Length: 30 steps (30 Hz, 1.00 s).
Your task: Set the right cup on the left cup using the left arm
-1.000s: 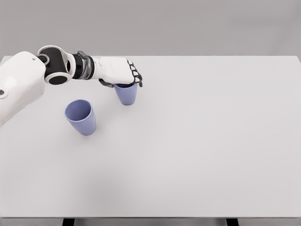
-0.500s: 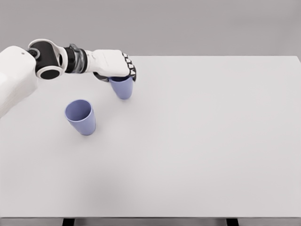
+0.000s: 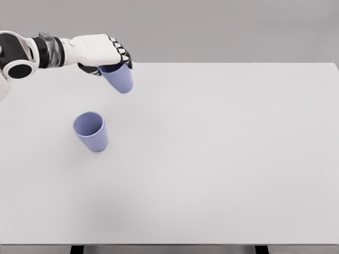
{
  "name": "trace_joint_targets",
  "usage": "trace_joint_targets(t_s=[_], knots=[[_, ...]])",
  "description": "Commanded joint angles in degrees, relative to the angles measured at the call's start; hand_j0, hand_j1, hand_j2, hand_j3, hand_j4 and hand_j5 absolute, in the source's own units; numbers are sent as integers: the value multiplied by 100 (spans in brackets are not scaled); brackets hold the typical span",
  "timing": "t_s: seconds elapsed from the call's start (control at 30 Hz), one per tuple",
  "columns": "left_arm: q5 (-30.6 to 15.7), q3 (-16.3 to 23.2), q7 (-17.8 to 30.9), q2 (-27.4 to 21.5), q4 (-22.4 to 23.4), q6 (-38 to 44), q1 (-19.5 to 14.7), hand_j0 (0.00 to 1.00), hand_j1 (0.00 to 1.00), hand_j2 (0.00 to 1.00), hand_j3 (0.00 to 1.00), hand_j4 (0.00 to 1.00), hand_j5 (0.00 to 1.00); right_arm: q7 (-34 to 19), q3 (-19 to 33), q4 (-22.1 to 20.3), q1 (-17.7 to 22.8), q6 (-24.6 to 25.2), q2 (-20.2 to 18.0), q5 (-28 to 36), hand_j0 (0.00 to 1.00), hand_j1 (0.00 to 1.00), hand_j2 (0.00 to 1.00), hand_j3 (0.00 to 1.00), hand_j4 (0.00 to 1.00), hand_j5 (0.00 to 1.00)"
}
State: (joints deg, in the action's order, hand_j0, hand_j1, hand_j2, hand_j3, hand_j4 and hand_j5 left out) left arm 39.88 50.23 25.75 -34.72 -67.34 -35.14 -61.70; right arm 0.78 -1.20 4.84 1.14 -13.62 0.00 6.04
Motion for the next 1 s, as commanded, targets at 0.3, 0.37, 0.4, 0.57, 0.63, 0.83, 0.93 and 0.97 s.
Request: trace_joint_targets(t_s=[0.3, 0.37, 0.4, 0.57, 0.63, 0.83, 0.93, 0.97], knots=[[-174, -382, 0, -535, -438, 14, 343, 73, 73, 73, 73, 73, 73, -8, 6, 0, 0, 0, 0, 2, 100, 100, 100, 100, 100, 100], [-174, -426, 0, -632, -455, 14, 351, 73, 73, 73, 73, 73, 73, -8, -3, 0, 0, 0, 0, 2, 100, 100, 100, 100, 100, 100], [-174, -461, 0, -694, -508, 14, 378, 73, 73, 73, 73, 73, 73, 1, 6, 0, 0, 0, 0, 2, 100, 100, 100, 100, 100, 100], [-262, -628, 0, -896, -596, 14, 457, 73, 73, 73, 73, 73, 73, 1, -3, 0, 0, 0, 0, 2, 100, 100, 100, 100, 100, 100], [-262, -733, 0, -948, -596, 14, 457, 73, 73, 73, 73, 73, 73, 1, -3, 0, 0, 0, 0, 2, 100, 100, 100, 100, 100, 100], [-262, -839, 0, -1142, -596, 14, 483, 73, 73, 73, 73, 73, 73, 1, -3, 0, 0, 0, 0, 2, 100, 100, 100, 100, 100, 100], [-262, -839, 0, -1195, -701, 14, 571, 73, 73, 73, 73, 73, 73, -8, 6, 0, 0, 0, 0, 2, 100, 100, 100, 100, 100, 100], [-279, -830, 0, -1265, -789, 14, 589, 73, 73, 73, 73, 73, 73, 1, -3, 0, 0, 0, 0, 2, 100, 100, 100, 100, 100, 100]])
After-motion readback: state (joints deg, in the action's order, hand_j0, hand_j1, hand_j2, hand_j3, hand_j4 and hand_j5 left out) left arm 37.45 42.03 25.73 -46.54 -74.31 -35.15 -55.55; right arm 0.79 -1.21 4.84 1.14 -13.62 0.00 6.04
